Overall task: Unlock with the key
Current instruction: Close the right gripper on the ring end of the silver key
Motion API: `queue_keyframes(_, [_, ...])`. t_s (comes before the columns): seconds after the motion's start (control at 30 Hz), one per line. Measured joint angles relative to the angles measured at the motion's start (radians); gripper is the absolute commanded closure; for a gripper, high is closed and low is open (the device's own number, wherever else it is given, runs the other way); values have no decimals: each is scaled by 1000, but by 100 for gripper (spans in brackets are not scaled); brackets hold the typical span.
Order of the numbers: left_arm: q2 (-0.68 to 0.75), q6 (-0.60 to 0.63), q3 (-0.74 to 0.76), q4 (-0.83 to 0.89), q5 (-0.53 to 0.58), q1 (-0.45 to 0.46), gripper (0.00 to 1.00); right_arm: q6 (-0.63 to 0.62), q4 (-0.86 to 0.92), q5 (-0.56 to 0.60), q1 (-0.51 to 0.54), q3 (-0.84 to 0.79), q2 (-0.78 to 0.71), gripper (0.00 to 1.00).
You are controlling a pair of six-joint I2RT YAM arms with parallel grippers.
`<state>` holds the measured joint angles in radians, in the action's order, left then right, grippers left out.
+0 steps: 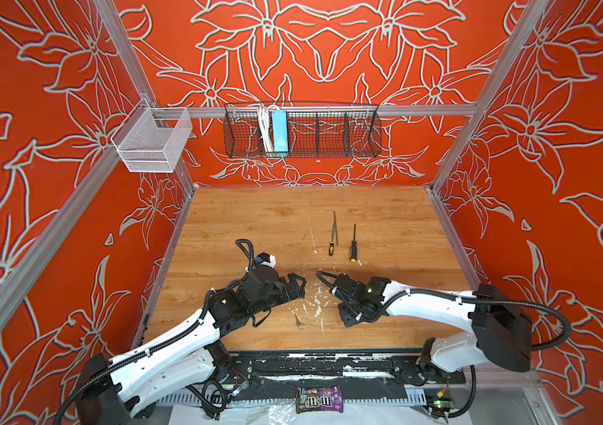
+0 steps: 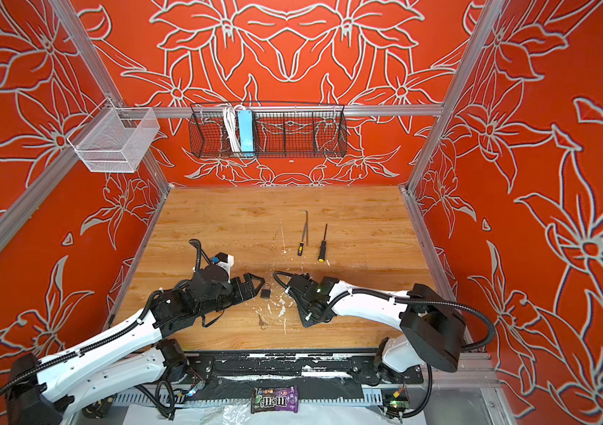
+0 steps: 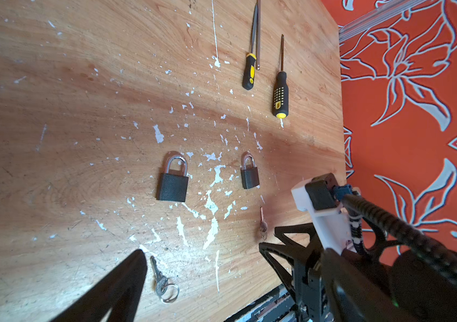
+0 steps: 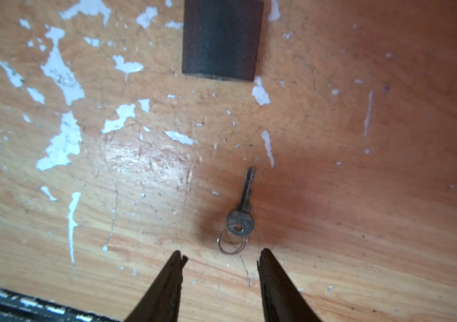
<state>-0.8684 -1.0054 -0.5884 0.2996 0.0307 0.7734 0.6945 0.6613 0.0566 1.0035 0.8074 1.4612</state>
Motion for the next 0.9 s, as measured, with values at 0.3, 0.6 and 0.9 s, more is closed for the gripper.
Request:
queue_keyframes(0.3, [-21,-6,0,-19,-1,1,3,-15,-2,15,-1,7,49,63])
queue_keyframes(0.6, [-48,-5,0,-26,-5,6,3,-35,-24,15,-19,-3,49,74])
queue_keyframes(0.9, [-72,-5,0,-32,-6,10,3,-46,-54,3,-40,-21,40,81])
